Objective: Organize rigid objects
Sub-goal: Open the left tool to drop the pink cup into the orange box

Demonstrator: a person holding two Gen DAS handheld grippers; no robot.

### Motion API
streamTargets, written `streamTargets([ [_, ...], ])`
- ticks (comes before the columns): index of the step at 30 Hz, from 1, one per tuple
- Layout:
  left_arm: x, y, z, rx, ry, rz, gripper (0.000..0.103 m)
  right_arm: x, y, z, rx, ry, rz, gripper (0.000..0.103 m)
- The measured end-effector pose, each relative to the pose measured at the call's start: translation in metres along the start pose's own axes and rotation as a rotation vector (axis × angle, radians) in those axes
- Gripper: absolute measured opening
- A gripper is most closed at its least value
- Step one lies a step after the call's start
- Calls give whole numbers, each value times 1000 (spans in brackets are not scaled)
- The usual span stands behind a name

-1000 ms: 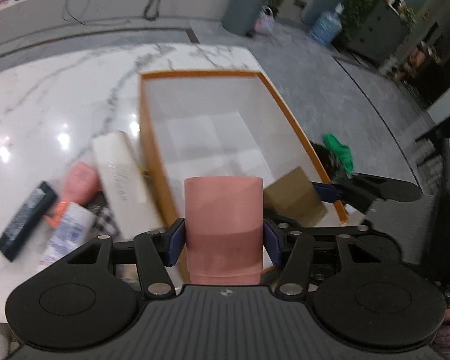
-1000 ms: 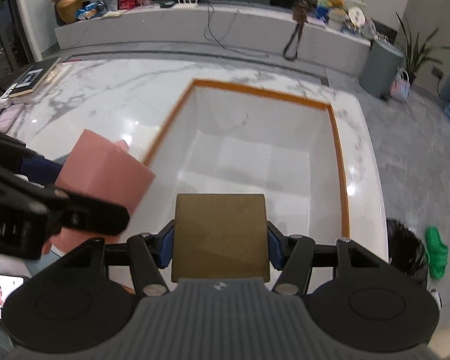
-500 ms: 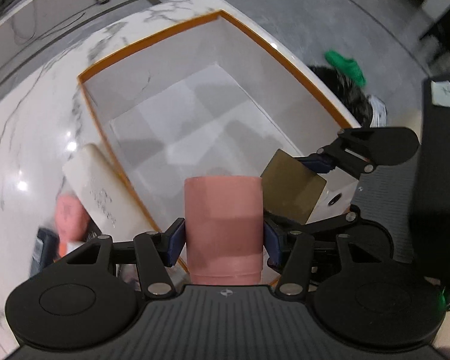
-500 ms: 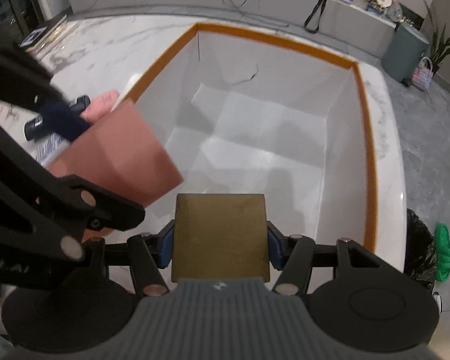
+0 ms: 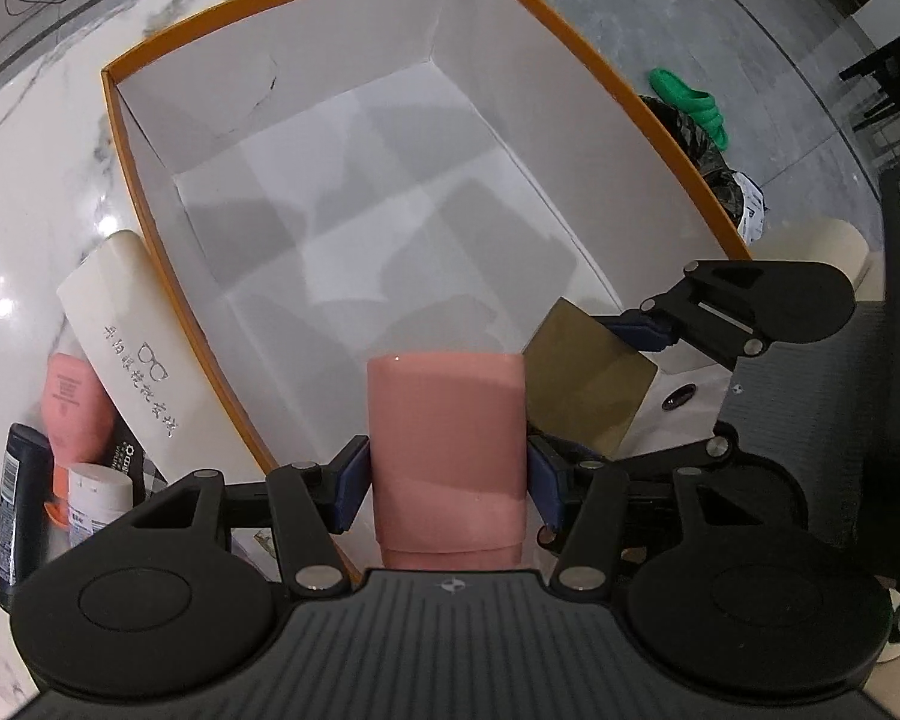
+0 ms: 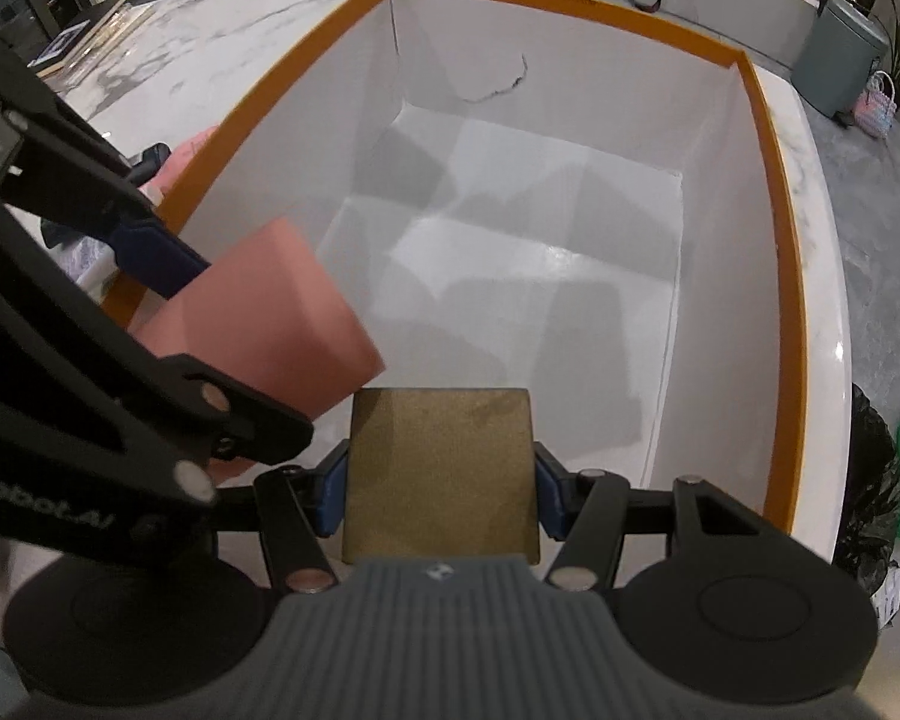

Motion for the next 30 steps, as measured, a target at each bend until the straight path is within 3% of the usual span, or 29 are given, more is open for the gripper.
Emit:
streamTargets([
  [5, 0, 2, -2, 4, 12, 12, 66, 1, 0, -1, 5, -9, -13, 59],
  [15, 5, 20, -8, -35, 44, -39, 70, 2, -7, 4, 24, -61, -20, 59],
  [21, 9, 47, -15, -86, 3, -22, 66, 6, -8, 8, 15, -94, -30, 59],
  [25, 12, 69, -25, -123, -4, 42, 66, 9, -10, 10, 17, -124, -42, 59],
  [30, 25, 73, -38, -163, 42, 56, 66, 10, -15, 12, 43, -163, -30, 59],
])
Point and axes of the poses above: each gripper's, at about its wrist camera, not at the fingertips, and y roughly against the way its jaws point, x to its left, z to its top, the point moved 3 cm from there along -y, roughly the way its jaws point, and after that the axes turned 12 degrees about -y, right-handed, at the moved point
